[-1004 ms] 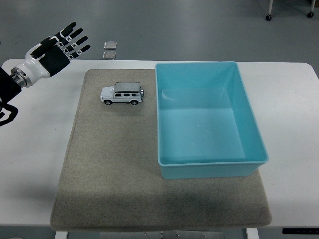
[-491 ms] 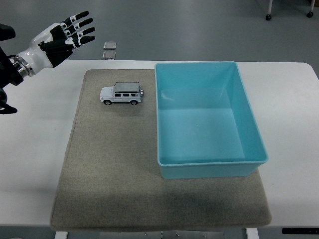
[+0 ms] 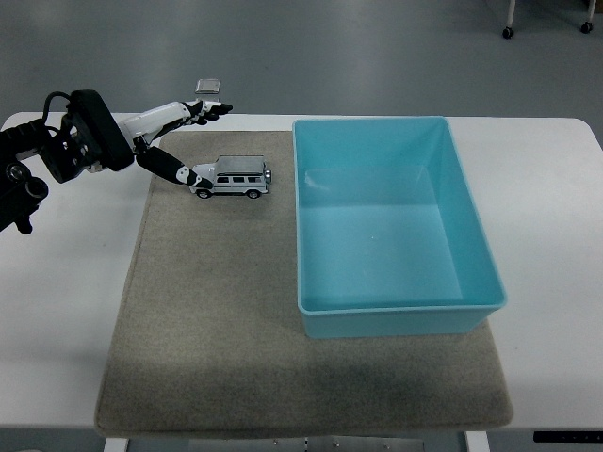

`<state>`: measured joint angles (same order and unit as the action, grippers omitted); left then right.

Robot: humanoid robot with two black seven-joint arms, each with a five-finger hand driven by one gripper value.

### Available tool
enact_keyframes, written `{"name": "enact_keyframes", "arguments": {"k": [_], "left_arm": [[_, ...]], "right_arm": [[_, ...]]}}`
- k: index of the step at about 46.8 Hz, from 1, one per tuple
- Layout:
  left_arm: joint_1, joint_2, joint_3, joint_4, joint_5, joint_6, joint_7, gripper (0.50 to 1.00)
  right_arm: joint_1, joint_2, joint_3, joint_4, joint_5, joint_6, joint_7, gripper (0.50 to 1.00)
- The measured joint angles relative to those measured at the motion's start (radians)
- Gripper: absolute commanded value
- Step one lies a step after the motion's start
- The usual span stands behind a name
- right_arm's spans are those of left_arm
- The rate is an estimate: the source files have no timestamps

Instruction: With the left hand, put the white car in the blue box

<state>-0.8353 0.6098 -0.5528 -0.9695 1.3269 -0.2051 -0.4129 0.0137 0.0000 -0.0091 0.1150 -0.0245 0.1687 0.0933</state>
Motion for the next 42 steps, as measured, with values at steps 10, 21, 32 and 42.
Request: {"name": "enact_keyframes", "arguments": {"k": [10, 21, 32, 42], "left_arm": [[-0.03, -0.042, 0.09, 0.015, 0.153, 0.14, 0.008, 0.994], [-0.09, -0.122, 0.165, 0.126, 0.155, 0.164, 0.013, 0.988], [-0.096, -0.167, 0.167, 0.17, 0.153, 0.164, 0.014, 0.821], [-0.1, -0.174, 0.197, 0.172, 0.155, 0.164, 0.017, 0.5]], "right_arm": [[0.0, 0.0, 0.0, 0.0, 0.0, 0.0, 0.0, 0.936], [0.0, 0.0, 0.0, 0.0, 0.0, 0.0, 0.0, 0.936], [0.0, 0.0, 0.0, 0.0, 0.0, 0.0, 0.0, 0.936], [0.0, 0.0, 0.0, 0.0, 0.0, 0.0, 0.0, 0.936]]}}
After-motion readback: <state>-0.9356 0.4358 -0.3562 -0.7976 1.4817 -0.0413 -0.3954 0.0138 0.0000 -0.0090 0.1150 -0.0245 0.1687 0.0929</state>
